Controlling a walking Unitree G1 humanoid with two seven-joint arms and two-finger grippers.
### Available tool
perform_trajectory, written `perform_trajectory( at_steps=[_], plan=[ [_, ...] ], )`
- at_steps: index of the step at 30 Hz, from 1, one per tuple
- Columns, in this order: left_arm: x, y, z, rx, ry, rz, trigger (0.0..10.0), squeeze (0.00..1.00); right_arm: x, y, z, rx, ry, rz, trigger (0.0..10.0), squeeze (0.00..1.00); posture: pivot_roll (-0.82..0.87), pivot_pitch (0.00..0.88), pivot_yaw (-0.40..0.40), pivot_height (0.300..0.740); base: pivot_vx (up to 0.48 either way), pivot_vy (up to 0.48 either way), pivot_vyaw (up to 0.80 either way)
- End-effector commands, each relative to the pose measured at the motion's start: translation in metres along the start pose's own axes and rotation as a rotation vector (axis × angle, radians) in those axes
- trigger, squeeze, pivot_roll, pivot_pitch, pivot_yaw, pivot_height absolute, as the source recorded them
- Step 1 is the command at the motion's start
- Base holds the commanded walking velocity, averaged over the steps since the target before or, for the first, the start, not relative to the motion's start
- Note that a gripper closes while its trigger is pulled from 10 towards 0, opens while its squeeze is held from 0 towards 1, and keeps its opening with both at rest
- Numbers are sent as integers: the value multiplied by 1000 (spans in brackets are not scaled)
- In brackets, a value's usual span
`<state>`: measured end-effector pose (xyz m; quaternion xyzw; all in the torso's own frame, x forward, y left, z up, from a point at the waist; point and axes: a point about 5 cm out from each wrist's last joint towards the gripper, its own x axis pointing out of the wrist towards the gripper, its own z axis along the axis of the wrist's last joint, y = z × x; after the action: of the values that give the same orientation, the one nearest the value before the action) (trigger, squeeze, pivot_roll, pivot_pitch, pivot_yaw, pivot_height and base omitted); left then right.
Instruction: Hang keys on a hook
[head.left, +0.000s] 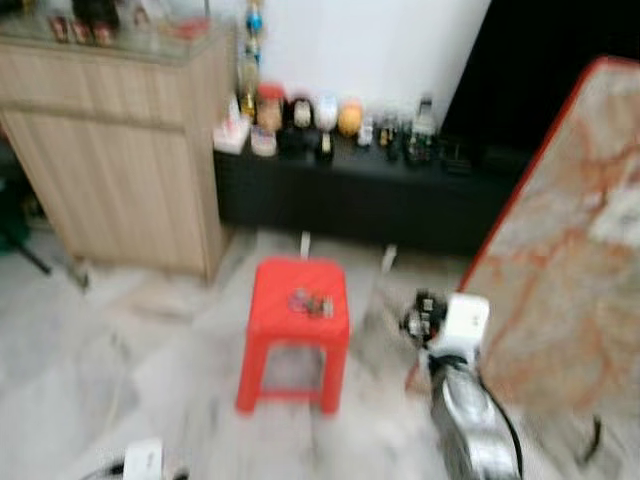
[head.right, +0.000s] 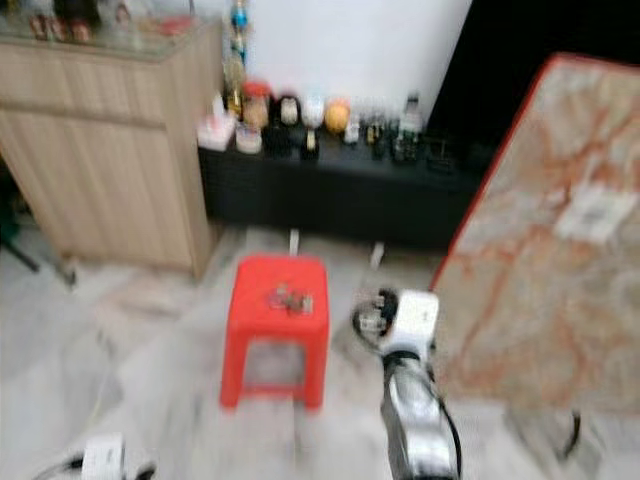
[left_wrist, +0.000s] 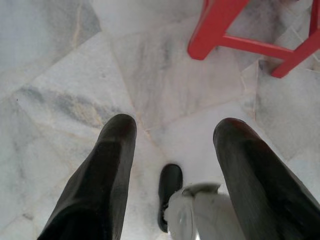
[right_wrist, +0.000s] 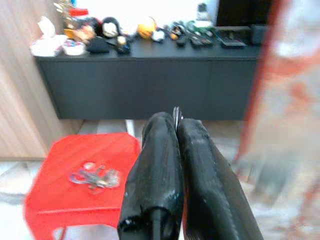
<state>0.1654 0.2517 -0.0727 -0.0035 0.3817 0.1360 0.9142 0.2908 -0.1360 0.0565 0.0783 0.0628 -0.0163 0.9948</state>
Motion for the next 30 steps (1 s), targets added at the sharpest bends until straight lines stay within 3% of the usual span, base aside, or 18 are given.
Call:
perform_trajectory(
  at_steps=[1,14,30],
  plan=[
    [0,-12,-4,1,12,-29,10000,0,0,-13,4,-10,-11,-36,10000,0,74,0,-106,740,0,-472,0],
    [-1,-12,-4,10,10,-36,10000,0,1,-13,4,-5,-11,-38,10000,0,74,0,-98,740,0,-472,0],
    [1,-9,2,6,-5,-38,10000,0,4,-10,10,-11,-54,-67,10000,0,76,0,-78,740,0,0,0]
  ],
)
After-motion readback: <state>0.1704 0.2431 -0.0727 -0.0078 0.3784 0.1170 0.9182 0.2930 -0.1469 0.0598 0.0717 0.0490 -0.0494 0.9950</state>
